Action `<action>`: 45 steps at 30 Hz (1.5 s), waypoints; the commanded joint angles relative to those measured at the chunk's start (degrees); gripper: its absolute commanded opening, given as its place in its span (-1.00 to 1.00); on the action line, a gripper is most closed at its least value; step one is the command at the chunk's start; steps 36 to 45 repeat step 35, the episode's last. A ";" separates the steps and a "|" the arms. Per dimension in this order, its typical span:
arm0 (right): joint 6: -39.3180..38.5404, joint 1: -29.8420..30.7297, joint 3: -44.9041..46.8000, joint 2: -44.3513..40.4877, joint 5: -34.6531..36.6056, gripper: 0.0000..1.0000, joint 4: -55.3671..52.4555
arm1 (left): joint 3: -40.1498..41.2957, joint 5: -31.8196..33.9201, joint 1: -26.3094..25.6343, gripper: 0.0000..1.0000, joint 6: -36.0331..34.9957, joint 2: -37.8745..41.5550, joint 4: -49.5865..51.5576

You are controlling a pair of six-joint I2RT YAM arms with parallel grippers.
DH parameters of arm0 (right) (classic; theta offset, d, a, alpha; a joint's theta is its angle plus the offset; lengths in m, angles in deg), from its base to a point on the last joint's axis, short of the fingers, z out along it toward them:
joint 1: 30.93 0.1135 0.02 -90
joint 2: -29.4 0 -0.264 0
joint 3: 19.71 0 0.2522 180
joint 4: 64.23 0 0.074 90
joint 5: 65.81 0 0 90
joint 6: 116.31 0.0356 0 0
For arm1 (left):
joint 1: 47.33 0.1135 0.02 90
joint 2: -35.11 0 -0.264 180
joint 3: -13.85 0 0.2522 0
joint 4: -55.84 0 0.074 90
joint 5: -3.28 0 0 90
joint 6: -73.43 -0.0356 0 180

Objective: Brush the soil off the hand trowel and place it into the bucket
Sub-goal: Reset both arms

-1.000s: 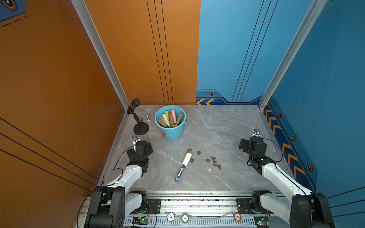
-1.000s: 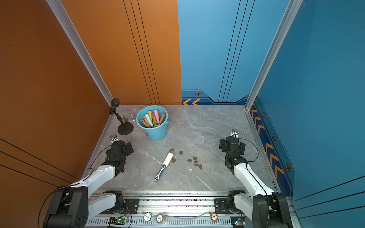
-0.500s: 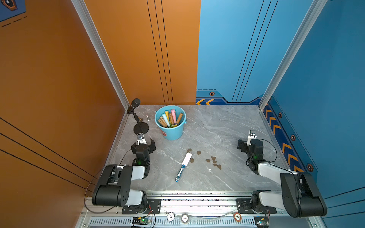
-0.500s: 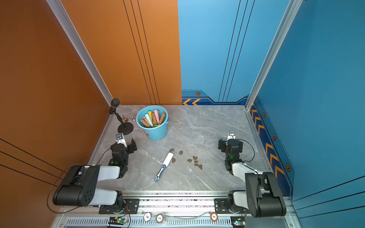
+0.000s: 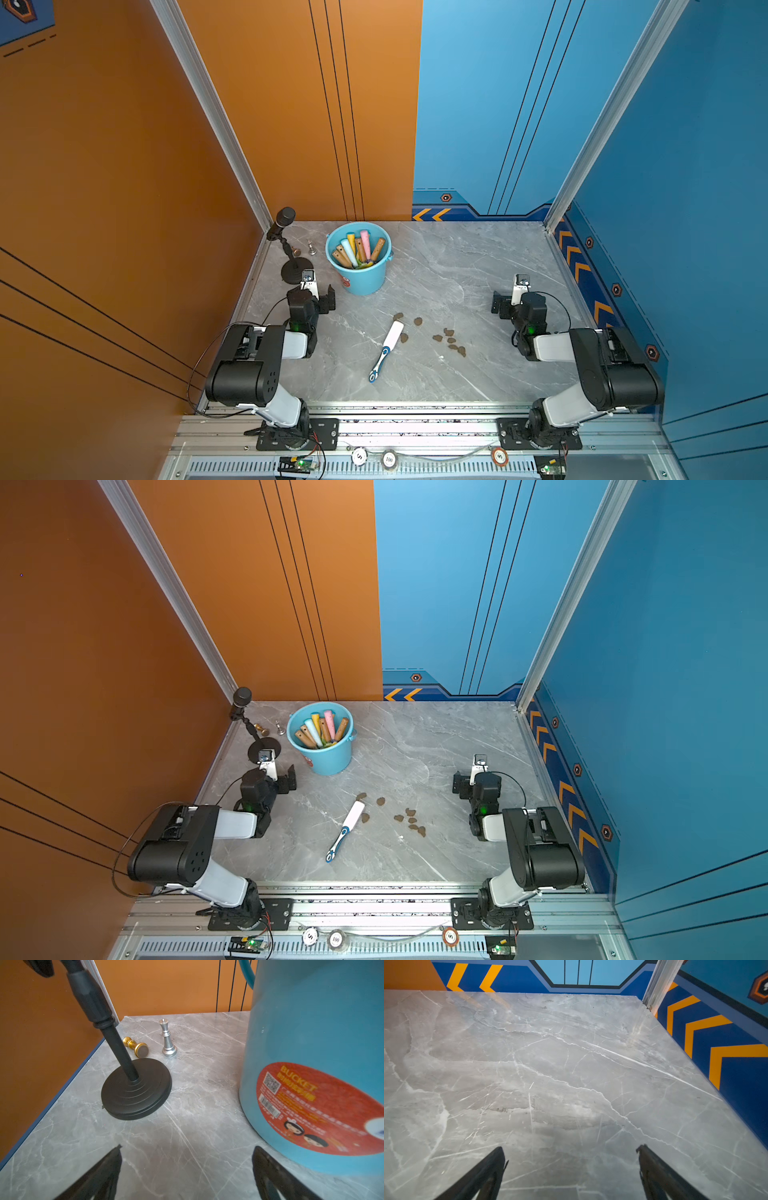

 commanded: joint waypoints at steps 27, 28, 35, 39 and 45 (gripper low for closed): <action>2.28 -0.88 -2.14 -0.51 -1.68 0.99 0.23 | -0.67 3.24 -1.03 0.95 0.62 0.06 1.15; 2.26 -0.84 -2.15 -0.48 -1.60 0.99 0.23 | -0.67 3.42 -1.14 0.95 0.57 0.07 1.11; 2.30 -0.79 -2.04 -0.47 -1.39 0.99 0.31 | -0.48 3.34 -1.14 0.95 0.64 0.32 1.03; 2.30 -0.79 -2.04 -0.47 -1.39 0.99 0.31 | -0.48 3.34 -1.14 0.95 0.64 0.32 1.03; 2.30 -0.79 -2.04 -0.47 -1.39 0.99 0.31 | -0.48 3.34 -1.14 0.95 0.64 0.32 1.03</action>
